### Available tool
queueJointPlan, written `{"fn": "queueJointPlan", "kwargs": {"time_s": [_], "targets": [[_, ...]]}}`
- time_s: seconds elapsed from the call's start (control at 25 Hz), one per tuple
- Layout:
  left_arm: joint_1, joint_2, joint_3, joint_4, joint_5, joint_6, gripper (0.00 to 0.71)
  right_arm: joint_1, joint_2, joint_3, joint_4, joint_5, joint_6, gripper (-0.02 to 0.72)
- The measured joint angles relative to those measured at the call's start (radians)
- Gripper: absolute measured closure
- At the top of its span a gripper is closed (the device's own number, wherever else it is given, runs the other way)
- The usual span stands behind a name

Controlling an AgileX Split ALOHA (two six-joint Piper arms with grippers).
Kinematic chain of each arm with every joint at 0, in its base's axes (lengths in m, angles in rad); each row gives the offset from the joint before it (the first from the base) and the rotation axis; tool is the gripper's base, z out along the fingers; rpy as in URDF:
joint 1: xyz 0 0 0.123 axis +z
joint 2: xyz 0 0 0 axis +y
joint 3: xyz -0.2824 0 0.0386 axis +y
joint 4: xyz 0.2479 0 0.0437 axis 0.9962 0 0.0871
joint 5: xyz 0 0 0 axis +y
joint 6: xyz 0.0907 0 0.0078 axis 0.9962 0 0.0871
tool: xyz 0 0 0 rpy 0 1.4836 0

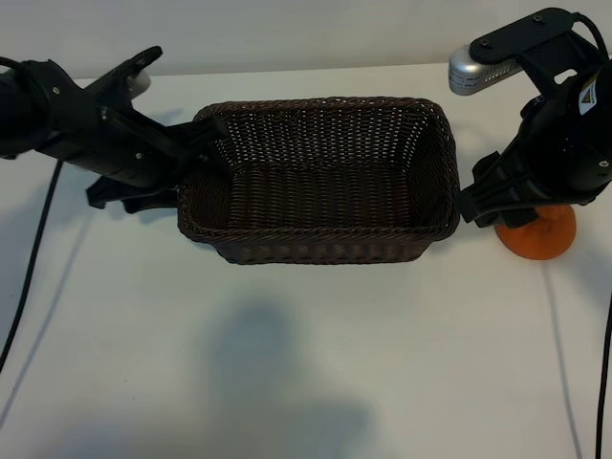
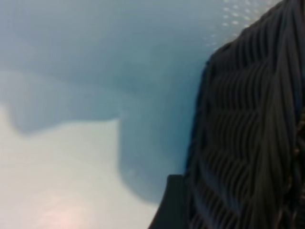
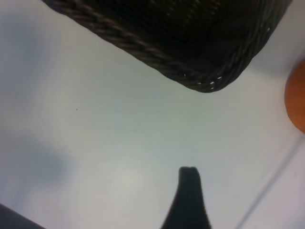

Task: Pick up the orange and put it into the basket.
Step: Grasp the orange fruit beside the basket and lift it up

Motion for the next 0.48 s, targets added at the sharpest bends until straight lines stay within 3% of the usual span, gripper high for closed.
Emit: {"fn": "queueJointPlan", "kwargs": {"time_s": [0.2, 0.48], "targets": [[0.0, -0.049, 0.0, 0.151, 0.03, -0.091, 0.045, 0.0, 0.0, 0.0, 0.0, 0.0, 0.0, 0.145], [0.0, -0.09, -0.056, 0.238, 0.129, -0.103, 0.054, 0.0, 0.0, 0.0, 0.0, 0.003, 0.0, 0.145]]}}
